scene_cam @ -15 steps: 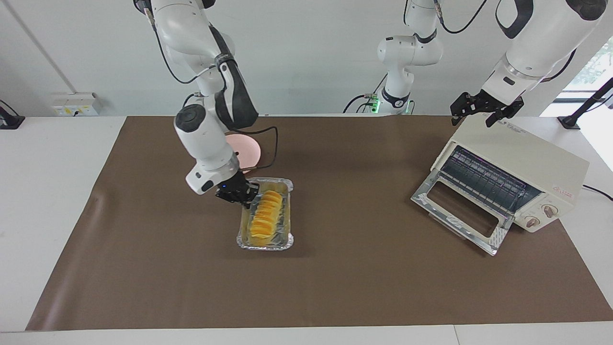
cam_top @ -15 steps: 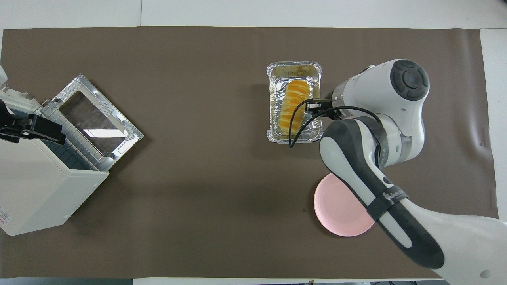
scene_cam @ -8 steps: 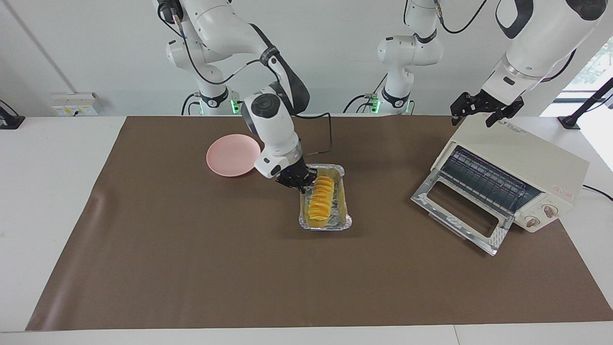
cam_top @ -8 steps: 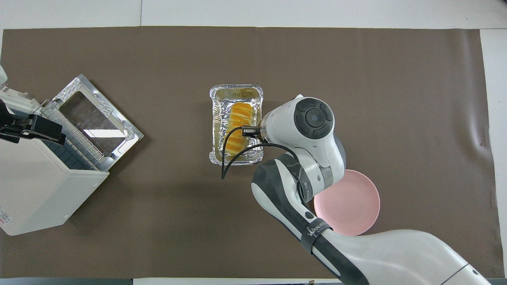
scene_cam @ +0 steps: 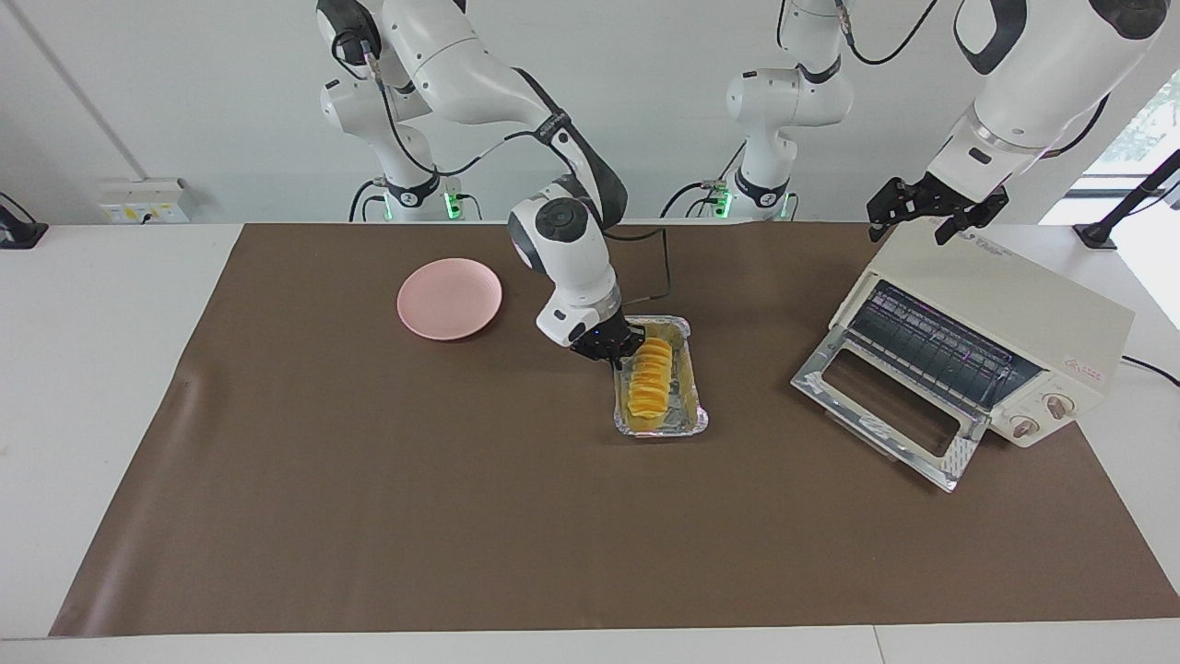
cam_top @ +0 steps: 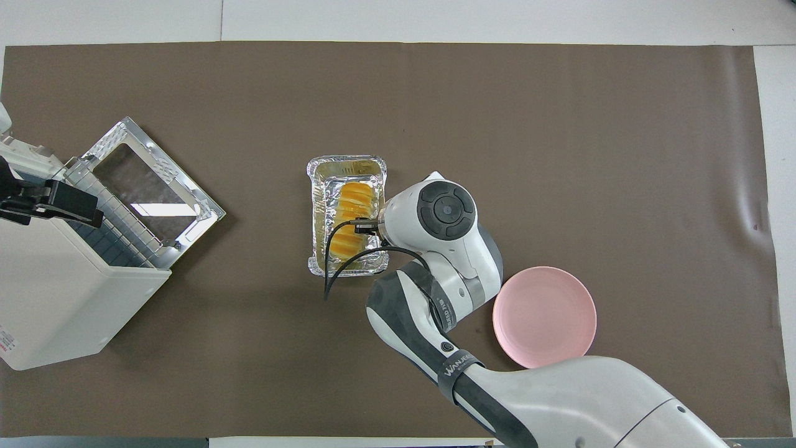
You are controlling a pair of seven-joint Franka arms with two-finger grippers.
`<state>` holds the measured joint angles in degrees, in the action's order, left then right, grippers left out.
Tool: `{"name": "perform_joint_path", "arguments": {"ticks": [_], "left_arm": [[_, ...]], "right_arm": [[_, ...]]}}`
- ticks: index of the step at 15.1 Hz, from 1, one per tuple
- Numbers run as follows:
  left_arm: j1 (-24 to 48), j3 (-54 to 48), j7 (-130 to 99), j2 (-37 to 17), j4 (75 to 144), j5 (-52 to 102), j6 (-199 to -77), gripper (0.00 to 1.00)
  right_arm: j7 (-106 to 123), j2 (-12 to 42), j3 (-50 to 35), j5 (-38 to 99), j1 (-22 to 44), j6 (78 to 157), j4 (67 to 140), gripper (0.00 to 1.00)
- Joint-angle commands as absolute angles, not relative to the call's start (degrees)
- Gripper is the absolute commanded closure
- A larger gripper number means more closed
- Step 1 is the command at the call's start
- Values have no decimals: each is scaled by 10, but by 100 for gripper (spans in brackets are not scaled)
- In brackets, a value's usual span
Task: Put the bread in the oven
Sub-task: 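Push the foil tray with the right gripper toward the toaster oven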
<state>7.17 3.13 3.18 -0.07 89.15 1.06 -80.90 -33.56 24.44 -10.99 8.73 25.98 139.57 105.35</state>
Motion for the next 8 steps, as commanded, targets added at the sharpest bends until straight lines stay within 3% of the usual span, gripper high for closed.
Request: {"name": "perform_joint_path", "arguments": {"ticks": [1,8], "left_arm": [[66,29,33,16,909,18,-809,0],[66,28,33,16,909,18,-809,0]], "right_arm": [[-353,236,-109,93,258,1378,1054,2],[-281,138,-105,84,163,1252,1051,1]]}}
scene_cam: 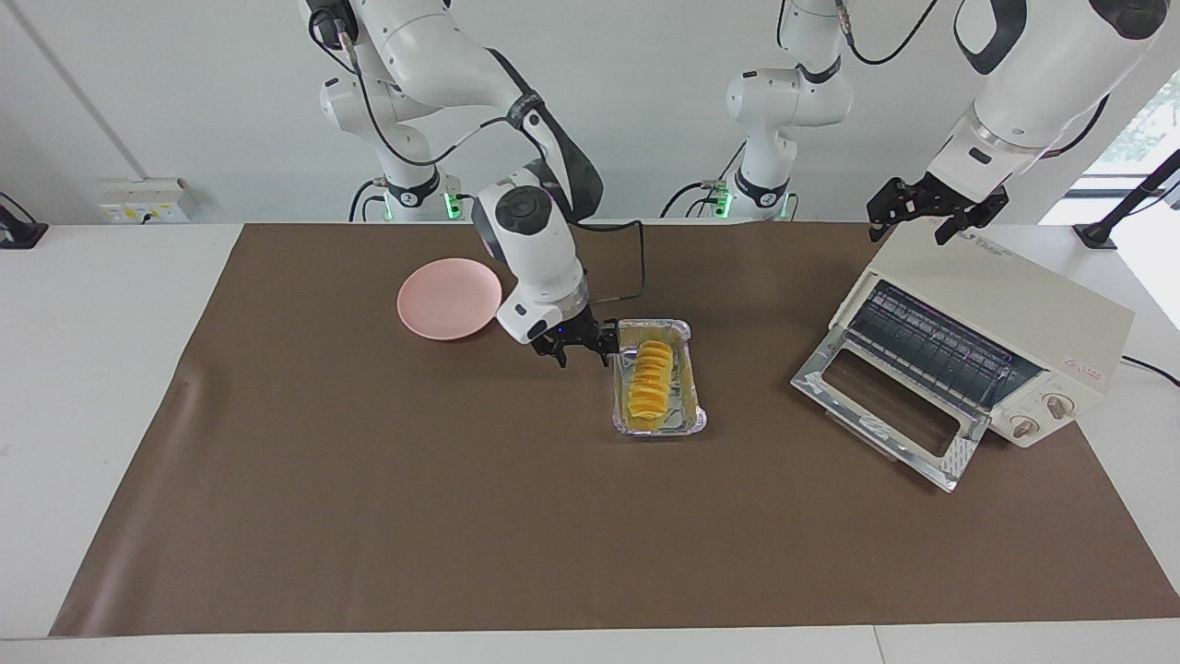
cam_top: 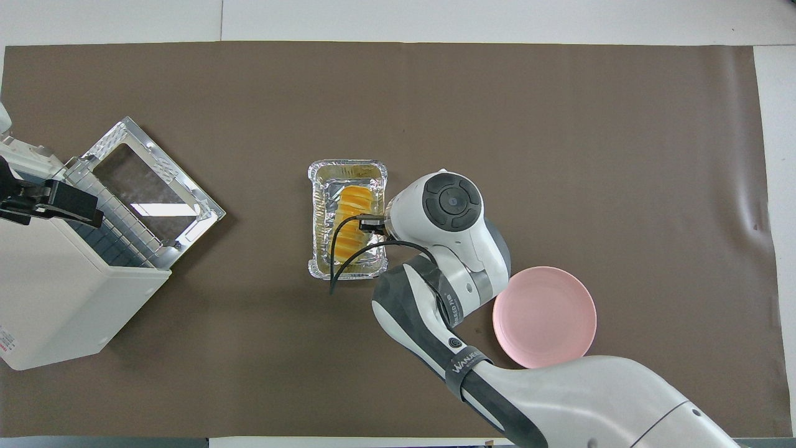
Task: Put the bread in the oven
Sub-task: 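Withdraw the right gripper while the left gripper reaches the foil tray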
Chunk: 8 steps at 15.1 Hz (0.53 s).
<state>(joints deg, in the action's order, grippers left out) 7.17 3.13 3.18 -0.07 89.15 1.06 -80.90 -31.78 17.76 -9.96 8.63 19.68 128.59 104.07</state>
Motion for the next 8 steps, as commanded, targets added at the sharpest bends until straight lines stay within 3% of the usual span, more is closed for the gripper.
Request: {"name": "perform_joint_path", "arguments": {"ticks": [1,8], "left_arm": [[66,29,33,16,909,18,-809,0],[76,23,26,15,910,17,-823,0]], "right_arm": [[-255,122,-105,84,144,1231,1050,1],[-90,5,-105,31,18,1080,1051,1]]}}
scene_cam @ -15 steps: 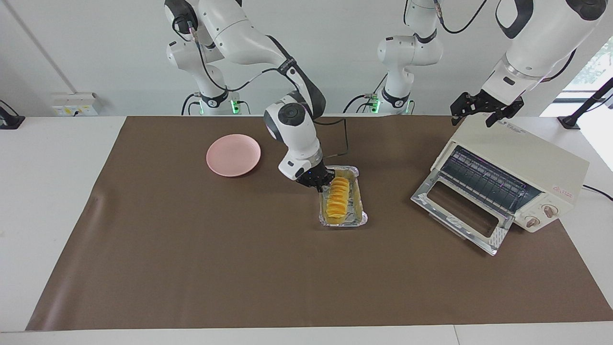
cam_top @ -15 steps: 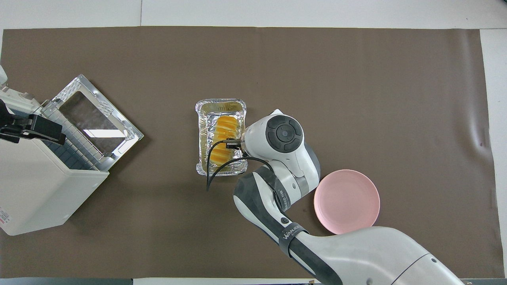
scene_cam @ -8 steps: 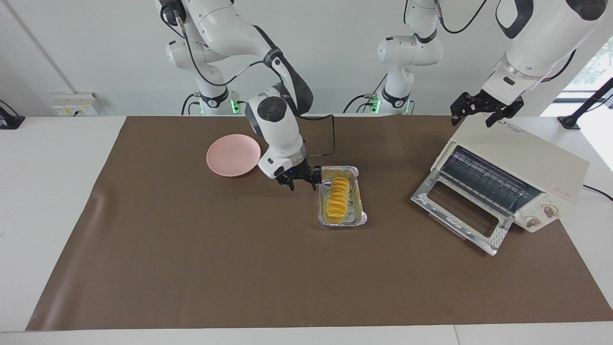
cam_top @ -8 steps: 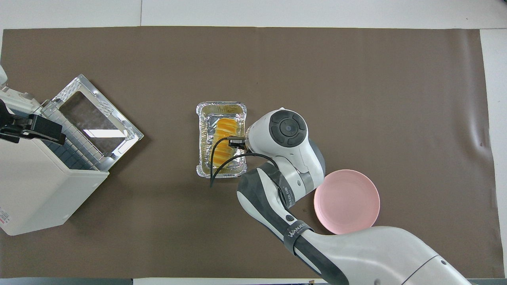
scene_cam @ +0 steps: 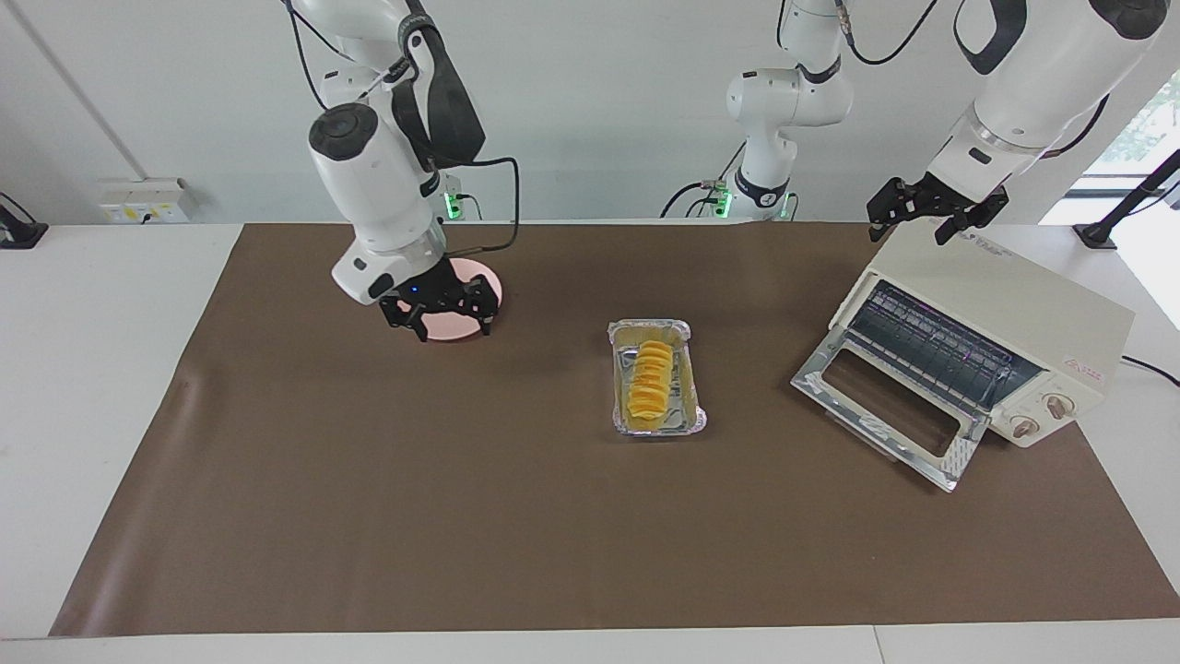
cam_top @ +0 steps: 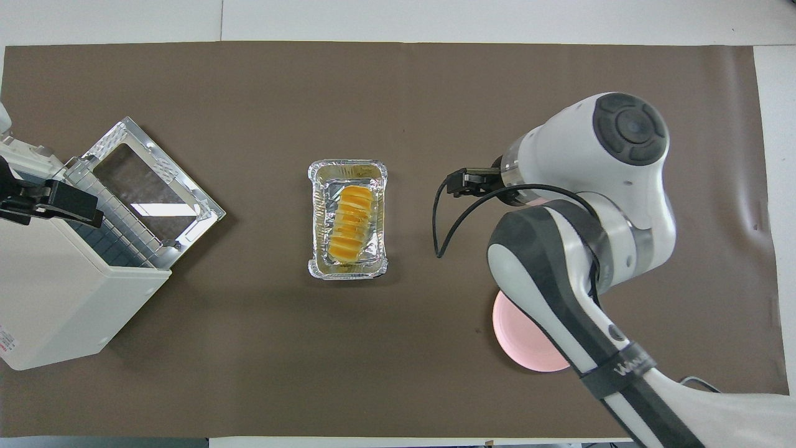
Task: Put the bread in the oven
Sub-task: 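Withdraw the right gripper while the left gripper reaches the foil tray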
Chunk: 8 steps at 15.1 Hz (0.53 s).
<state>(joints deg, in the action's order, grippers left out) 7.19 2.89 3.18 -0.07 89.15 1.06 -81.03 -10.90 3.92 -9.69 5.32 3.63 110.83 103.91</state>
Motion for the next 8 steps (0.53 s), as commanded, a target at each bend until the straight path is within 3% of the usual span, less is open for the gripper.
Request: {"name": "perform_joint_path", "arguments": {"ticks": [1,4,8], "left_arm": [[90,22,17,15,910,17,-825,0],[143,22,-60,4,904,20,-838,0],[205,20,-166,-78,832,66,-838,0]], "right_arm": [[-83,-9,-105,28,7,1058,1052,1],[-57,-39,-104,26,-19,1013,1051,1],[-25,-50,-105,3,-43,974,1052,1]]}}
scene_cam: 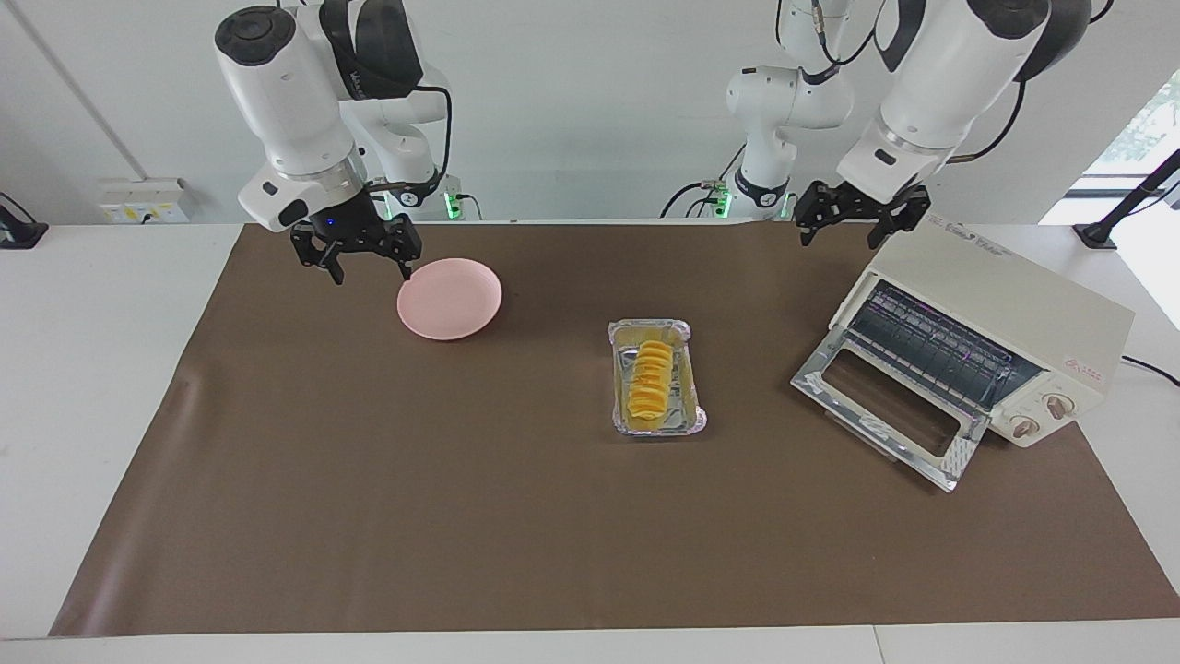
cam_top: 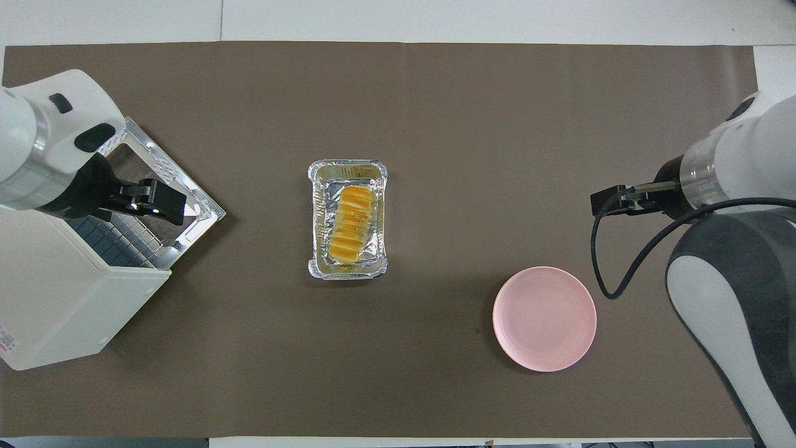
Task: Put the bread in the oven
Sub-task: 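Withdraw the right gripper while the left gripper reaches the foil tray, then grasp the foil tray rim with the left gripper and lift it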
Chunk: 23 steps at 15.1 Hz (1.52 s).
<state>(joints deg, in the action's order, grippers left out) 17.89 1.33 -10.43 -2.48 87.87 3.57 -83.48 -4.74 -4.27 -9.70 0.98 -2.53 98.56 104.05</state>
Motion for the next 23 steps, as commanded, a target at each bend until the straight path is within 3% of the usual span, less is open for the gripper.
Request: {"name": "perform_joint_path", "arguments": {"ticks": [1,4,13,20,23], "left_arm": [[225,19,-211,-109,798,73,-839,0],[303,19,-324,-197,739,73,-884,0],[401,20,-397,-232,901,66,-1128,0],[410,18,-393,-265,941,41,-1170,0],[414,18,-392,-275,945,41,-1182,13]], "right_arm": [[-19,-51,-105,3,-44,963,1053,1],[-17,-54,-105,3,-46,951,1054,1],[-10,-51,-105,4,-80,950,1052,0],[-10,-52,-105,4,-81,950,1053,0],[-9,-53,-105,4,-81,950,1055,0]]}}
